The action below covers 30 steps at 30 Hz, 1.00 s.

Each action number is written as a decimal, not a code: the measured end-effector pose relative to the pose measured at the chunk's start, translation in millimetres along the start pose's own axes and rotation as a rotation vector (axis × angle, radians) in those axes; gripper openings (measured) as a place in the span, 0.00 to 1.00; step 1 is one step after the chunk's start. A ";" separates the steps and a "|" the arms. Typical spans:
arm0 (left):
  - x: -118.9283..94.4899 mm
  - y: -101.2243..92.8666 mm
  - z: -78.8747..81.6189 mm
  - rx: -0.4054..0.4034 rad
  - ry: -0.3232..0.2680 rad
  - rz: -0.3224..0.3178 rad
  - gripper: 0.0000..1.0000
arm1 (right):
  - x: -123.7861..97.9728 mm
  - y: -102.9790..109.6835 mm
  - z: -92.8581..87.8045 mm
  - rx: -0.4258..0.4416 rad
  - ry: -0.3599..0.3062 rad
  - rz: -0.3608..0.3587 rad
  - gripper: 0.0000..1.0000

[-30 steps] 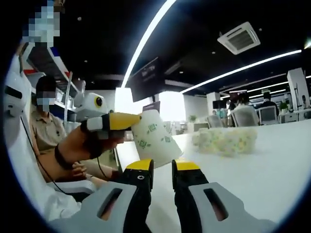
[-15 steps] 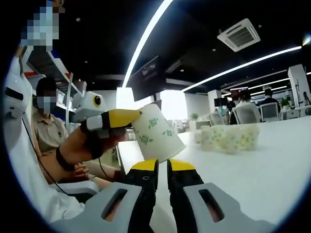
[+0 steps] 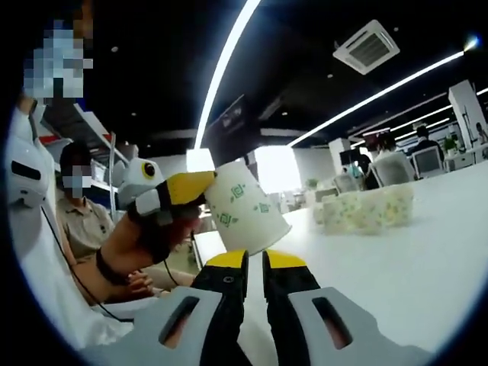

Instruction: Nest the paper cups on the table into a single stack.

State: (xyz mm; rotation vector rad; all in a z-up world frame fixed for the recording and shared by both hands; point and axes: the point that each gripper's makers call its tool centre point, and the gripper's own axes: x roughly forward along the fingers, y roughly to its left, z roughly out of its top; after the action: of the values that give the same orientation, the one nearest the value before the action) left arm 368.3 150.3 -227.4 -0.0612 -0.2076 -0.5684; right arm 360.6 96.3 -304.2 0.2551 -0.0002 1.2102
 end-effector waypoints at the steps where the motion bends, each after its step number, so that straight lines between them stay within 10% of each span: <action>1: 0.2 -0.3 1.0 0.002 -0.004 0.001 0.38 | 0.6 0.6 -0.3 0.006 -0.001 0.002 0.11; 13: 1.2 -6.4 3.6 0.014 -0.013 -0.016 0.38 | 0.0 3.9 2.3 0.072 -0.030 0.030 0.10; 30: 1.9 -13.6 -13.0 0.035 0.062 -0.052 0.38 | -13.6 -23.3 10.1 -0.067 -0.017 -0.134 0.03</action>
State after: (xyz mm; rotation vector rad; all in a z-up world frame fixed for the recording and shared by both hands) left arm 364.8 136.4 -239.7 -0.0042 -0.1588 -0.6174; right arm 378.6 74.1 -300.8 0.2034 -0.0378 1.0726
